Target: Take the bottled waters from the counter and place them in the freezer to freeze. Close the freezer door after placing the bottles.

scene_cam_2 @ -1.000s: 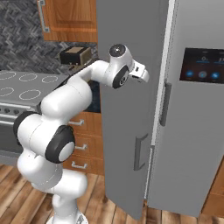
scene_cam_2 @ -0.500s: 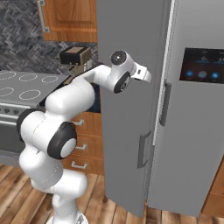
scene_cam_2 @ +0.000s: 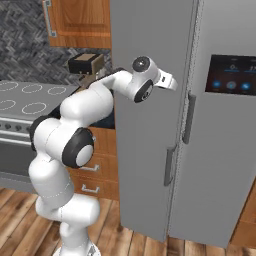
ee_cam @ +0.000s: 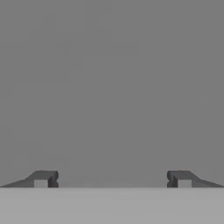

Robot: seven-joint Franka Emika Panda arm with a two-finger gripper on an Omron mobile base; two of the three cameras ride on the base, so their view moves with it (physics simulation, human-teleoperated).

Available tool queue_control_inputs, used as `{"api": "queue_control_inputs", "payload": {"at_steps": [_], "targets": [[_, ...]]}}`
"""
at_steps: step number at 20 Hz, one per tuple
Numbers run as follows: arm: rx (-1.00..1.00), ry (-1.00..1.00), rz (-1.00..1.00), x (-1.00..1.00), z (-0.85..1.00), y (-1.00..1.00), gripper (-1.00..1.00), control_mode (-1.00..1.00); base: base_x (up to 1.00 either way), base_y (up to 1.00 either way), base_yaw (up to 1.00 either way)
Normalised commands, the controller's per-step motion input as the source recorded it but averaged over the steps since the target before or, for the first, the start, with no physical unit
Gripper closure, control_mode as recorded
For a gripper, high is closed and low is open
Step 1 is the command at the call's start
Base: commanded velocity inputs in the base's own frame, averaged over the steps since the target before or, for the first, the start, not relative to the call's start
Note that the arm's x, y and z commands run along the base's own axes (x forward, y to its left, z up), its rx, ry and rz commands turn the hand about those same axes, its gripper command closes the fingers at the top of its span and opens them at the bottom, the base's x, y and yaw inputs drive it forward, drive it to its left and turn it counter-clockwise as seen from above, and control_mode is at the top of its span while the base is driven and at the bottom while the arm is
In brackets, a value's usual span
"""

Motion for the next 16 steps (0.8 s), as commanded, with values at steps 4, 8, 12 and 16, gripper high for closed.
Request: {"api": "queue_control_inputs", "payload": {"at_steps": [4,8,12,16], "targets": [[0.0,0.0,0.0,0.33,0.0,-0.09,-1.0,-1.0,0.0,0.0,0.0],[0.0,-0.02,0.0,0.26,-0.02,-0.05,-1.0,-1.0,0.0,0.0,0.0],[0.0,-0.06,0.0,0.22,-0.07,-0.01,-1.0,-1.0,0.0,0.0,0.0],[0.0,-0.1,0.0,0.2,-0.11,0.0,-1.0,-1.0,0.0,0.0,0.0]]}}
